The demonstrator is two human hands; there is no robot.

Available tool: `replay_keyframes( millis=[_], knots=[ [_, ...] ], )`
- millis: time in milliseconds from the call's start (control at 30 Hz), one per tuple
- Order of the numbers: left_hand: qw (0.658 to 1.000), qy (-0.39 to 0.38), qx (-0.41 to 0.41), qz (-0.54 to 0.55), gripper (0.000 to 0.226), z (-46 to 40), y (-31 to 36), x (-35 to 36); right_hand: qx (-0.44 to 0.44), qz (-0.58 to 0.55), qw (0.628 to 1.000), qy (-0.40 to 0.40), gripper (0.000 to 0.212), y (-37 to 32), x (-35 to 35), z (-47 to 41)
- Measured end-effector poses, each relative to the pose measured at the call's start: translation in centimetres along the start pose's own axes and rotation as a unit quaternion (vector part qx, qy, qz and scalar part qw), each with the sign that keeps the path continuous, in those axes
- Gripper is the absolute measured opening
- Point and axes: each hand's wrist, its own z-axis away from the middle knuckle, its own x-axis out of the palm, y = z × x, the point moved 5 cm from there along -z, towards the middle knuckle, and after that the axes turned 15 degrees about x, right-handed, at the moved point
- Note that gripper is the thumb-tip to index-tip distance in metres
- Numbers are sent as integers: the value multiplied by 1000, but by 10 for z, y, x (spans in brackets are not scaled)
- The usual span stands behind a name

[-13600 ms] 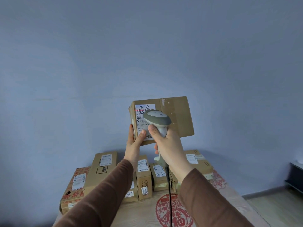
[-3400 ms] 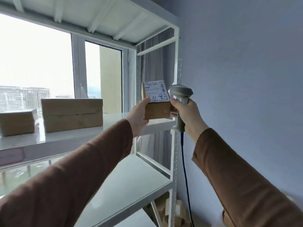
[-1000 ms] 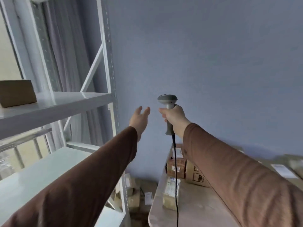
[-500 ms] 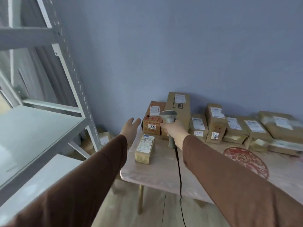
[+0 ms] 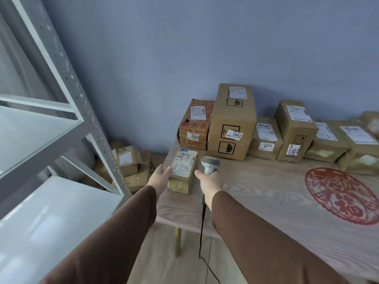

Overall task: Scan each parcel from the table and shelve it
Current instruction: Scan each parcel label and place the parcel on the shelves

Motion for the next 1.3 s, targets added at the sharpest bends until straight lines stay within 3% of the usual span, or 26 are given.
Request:
replay_keyframes(
  millis=[100, 133, 267, 400, 600, 733, 933, 1133, 1300],
  knots=[
    [1000, -9, 0, 4, 22, -18, -17, 11, 7, 7, 1000, 3, 40, 9, 16, -19],
    [1000, -14, 11, 11, 16, -23, -19, 15, 17, 0, 1000, -3, 39, 11, 21, -25],
    [998, -13, 14, 57, 22, -31, -29, 27, 56, -65, 996, -28, 34, 20, 28, -40],
    [990, -36, 12, 134, 36, -17, -1, 43, 40, -114, 992, -26, 28, 2, 4, -25],
    [973, -119, 82, 179, 43, 8, 131, 77, -73, -132, 988, -13, 18, -93, -100, 41],
    [961, -163, 131, 182, 67, 29, 240, 112, -139, -146, 979, 11, 26, -162, -194, 92],
    [903, -304, 185, 242, 78, 77, 384, 180, -242, -145, 958, 56, 21, -239, -332, 167],
    [881, -283, 269, 266, 75, 135, 485, 247, -350, -145, 916, 132, 16, -283, -451, 236],
    [873, -241, 347, 245, 72, 175, 543, 288, -407, -92, 902, 110, 19, -299, -509, 286]
  ],
)
